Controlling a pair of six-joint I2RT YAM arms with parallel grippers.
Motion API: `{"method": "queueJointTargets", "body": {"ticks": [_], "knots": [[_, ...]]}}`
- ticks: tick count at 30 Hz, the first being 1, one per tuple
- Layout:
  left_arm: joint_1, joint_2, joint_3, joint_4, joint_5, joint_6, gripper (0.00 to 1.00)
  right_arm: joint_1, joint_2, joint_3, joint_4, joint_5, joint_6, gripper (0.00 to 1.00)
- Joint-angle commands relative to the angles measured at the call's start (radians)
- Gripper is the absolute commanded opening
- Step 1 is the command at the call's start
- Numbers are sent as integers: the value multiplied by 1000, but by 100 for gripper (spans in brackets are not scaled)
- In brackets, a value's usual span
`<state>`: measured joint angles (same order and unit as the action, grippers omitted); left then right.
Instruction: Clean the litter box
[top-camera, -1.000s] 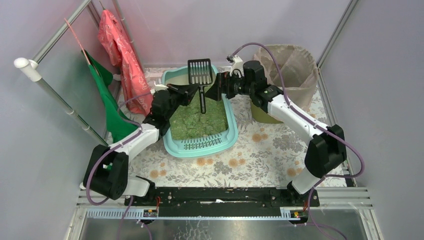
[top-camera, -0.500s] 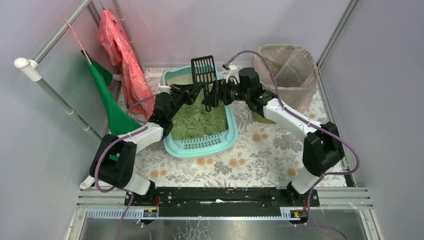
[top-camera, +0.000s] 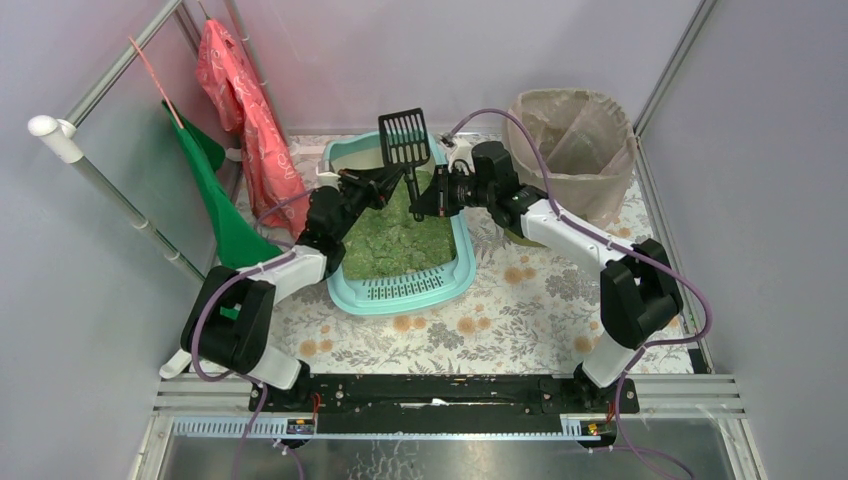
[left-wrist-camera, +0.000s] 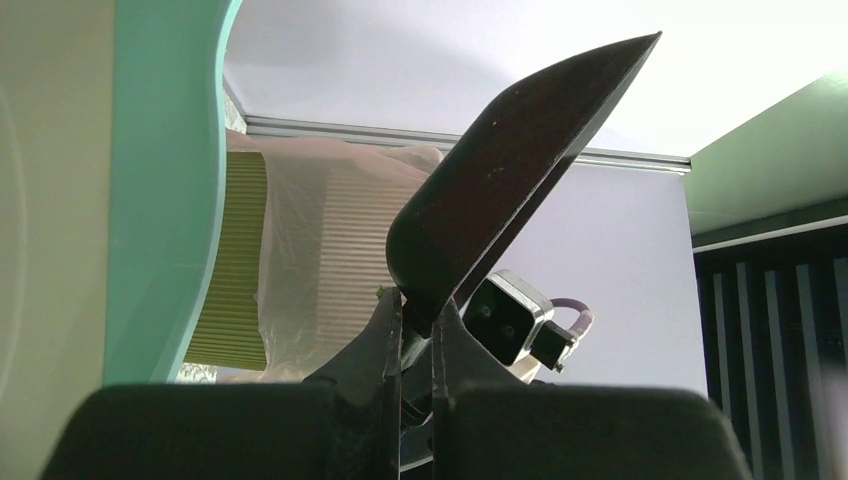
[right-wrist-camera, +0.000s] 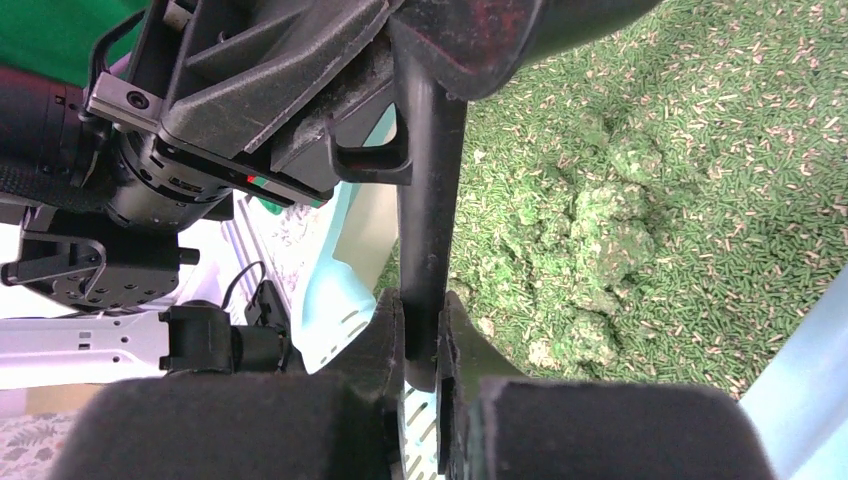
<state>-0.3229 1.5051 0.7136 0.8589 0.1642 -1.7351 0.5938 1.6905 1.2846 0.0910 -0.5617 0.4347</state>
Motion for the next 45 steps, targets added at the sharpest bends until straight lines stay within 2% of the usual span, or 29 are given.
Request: {"method": "queueJointTargets", "body": {"ticks": [1,4,5,9,10,11,14,16,19,22,25,28,32,33,41,42,45], "knots": [[11,-39,-24,37,-34,47,0,15,9,-2,52,-44,-3,0],[18,-53,-34,7,-40,72,0,15,14,1,37,-64,1,0],[21,-56,-35,-4,-37,81,4,14,15,6,21,-69,0,0],[48,-45,39,-167,55,186,38,14,2,39,-96,-54,-43,0],[55,-38,70,-222,85,230,49,16,-3,51,-143,-41,-59,0],[59,-32,104,-277,112,302,61,16,-9,58,-177,-34,-75,0],[64,-7,243,-515,174,489,84,16,-27,68,-265,-16,-118,0],[64,3,328,-641,176,610,90,15,-44,57,-289,-15,-125,0],[64,6,404,-809,109,773,92,16,-72,47,-314,-27,-132,0],[66,-23,391,-847,14,885,90,16,-103,37,-342,-66,-135,0],[79,-61,318,-752,17,961,86,16,-144,10,-351,-130,-134,0],[95,-72,276,-640,140,1035,75,15,-184,-16,-344,-195,-126,0],[101,-43,329,-706,212,1129,75,15,-235,-21,-361,-267,-118,0],[101,-42,328,-692,222,1131,72,14,-245,-25,-363,-279,-117,0],[103,-31,284,-533,316,1024,3,16,-296,-65,-365,-308,-108,0],[104,-31,280,-517,325,1011,0,17,-299,-69,-357,-310,-103,0],[107,-27,268,-477,341,968,0,15,-306,-72,-344,-320,-90,0]]}}
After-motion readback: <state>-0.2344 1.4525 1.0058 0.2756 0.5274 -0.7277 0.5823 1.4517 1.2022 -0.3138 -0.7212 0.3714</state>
